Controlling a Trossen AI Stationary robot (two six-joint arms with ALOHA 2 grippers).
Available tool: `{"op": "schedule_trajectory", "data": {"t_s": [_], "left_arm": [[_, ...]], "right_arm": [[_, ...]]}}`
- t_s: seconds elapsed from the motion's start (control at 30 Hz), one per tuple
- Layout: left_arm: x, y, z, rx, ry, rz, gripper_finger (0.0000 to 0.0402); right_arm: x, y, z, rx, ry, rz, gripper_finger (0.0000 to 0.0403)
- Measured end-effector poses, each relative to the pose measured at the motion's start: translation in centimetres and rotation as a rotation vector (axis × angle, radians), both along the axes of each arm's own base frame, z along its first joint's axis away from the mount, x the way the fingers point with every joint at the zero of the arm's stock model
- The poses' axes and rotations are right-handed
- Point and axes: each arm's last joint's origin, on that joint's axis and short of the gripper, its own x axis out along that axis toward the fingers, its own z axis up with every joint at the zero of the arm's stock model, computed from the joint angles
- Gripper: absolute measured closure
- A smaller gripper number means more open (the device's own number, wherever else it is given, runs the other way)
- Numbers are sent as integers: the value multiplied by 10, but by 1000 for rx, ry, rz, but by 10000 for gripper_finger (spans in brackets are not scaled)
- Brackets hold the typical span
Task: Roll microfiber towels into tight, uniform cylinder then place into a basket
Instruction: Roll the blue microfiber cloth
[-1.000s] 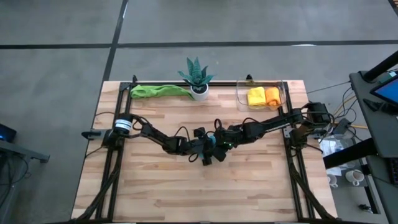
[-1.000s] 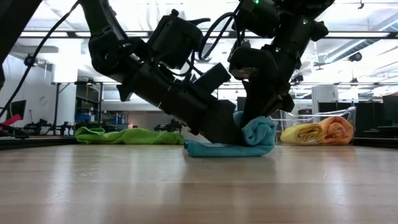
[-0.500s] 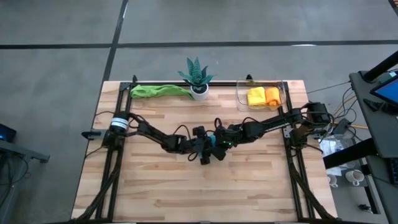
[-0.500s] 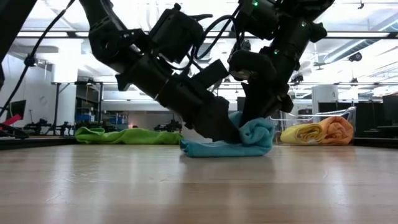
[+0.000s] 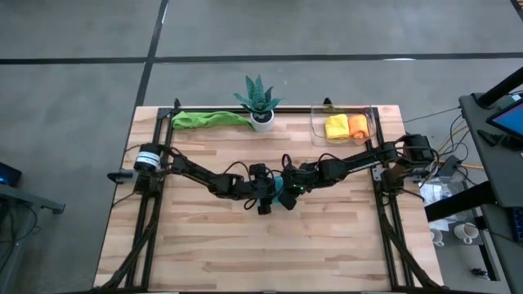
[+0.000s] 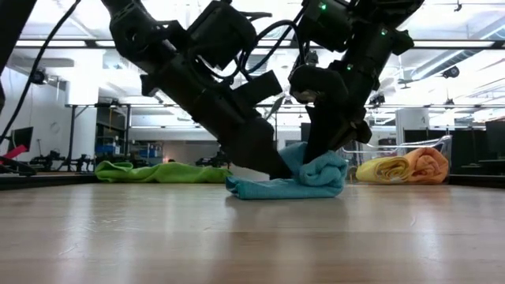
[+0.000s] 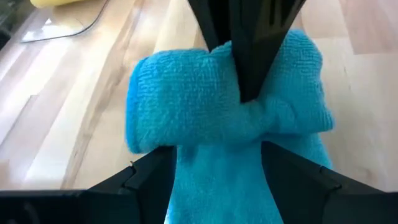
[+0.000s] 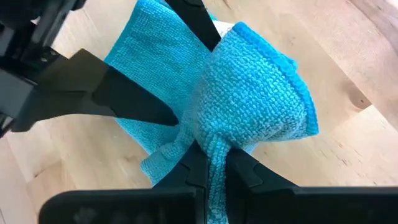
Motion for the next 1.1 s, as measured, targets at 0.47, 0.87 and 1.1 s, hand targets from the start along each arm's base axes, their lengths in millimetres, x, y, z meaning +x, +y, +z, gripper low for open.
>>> {"op": "schedule_trajectory", "data": {"t_s": [0.47,0.87,1.1], "left_arm": [[-13,1,2,32,-21,48,228],[-65,-3,2,-43,-108,115,400],[-68,-4,-3,-86,-136,142,401]], "right_arm": [[0,-1,0,2,0,-1,390],[2,-2,1,5,-17,-9,390],[0,-3,3,-43,54,-43,390]]}}
